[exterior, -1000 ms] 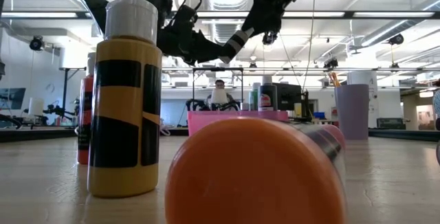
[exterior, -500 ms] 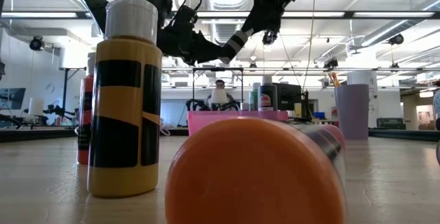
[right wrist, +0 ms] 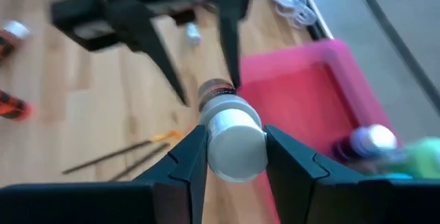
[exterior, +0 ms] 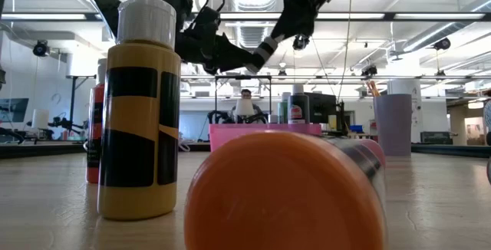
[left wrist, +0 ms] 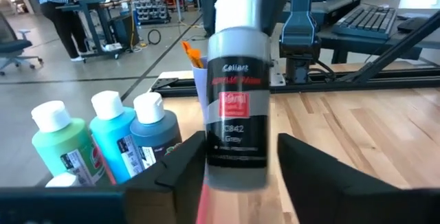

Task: Pick & Place Paint Supplies
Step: Put the grey black paint bottle into the pink bin

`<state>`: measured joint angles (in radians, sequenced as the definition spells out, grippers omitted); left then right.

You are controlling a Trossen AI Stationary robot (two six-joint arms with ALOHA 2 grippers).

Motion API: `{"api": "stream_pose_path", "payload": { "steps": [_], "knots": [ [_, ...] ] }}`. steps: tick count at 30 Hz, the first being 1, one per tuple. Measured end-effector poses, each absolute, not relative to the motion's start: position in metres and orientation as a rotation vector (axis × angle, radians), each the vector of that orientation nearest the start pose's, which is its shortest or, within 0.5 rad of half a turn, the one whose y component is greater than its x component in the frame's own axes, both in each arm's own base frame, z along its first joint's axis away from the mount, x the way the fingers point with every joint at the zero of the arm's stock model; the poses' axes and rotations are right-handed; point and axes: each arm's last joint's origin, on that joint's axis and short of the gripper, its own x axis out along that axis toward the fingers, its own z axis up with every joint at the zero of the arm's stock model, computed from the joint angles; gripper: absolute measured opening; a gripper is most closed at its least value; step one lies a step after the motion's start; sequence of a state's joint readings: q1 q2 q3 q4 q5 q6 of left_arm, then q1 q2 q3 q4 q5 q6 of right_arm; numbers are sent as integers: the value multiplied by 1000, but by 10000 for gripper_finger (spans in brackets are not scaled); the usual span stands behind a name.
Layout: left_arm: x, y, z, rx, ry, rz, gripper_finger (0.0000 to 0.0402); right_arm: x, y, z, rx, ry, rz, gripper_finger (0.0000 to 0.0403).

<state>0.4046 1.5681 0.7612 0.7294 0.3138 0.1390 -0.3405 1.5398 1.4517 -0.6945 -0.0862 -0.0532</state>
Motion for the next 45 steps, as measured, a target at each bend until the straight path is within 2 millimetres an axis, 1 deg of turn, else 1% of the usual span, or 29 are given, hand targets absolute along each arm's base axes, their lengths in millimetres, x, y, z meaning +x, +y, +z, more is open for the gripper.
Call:
{"api": "stream_pose_path", "payload": {
  "steps": [4,6,9,11,15,18,22,26,30,34,37,45],
  "knots": [
    [304,121,225,105,81,94,240,308,-110,335,79,818,-317,113],
    [302,121,229,117,76,122,264,309,-111,333,68,828,-341,112],
    [296,121,241,139,55,216,290,313,-113,330,55,830,-344,112],
    [291,121,249,135,38,276,299,319,-116,326,36,827,-348,112],
    [284,119,255,131,17,302,300,335,-131,316,12,851,-374,112],
    [284,118,254,130,19,300,297,349,-150,312,-9,881,-386,112],
    [283,118,251,131,31,299,295,367,-175,306,-27,962,-383,113],
    [283,118,250,146,40,299,296,377,-201,296,-8,1055,-393,112],
    [283,117,249,151,42,299,294,387,-222,284,1,1136,-389,113],
    [283,118,249,151,42,299,295,398,-235,275,-14,1172,-369,112],
    [283,117,249,151,43,298,294,404,-241,269,-26,1189,-357,112],
    [283,117,248,151,47,298,295,411,-254,253,-52,1243,-352,112]
  ]
}}
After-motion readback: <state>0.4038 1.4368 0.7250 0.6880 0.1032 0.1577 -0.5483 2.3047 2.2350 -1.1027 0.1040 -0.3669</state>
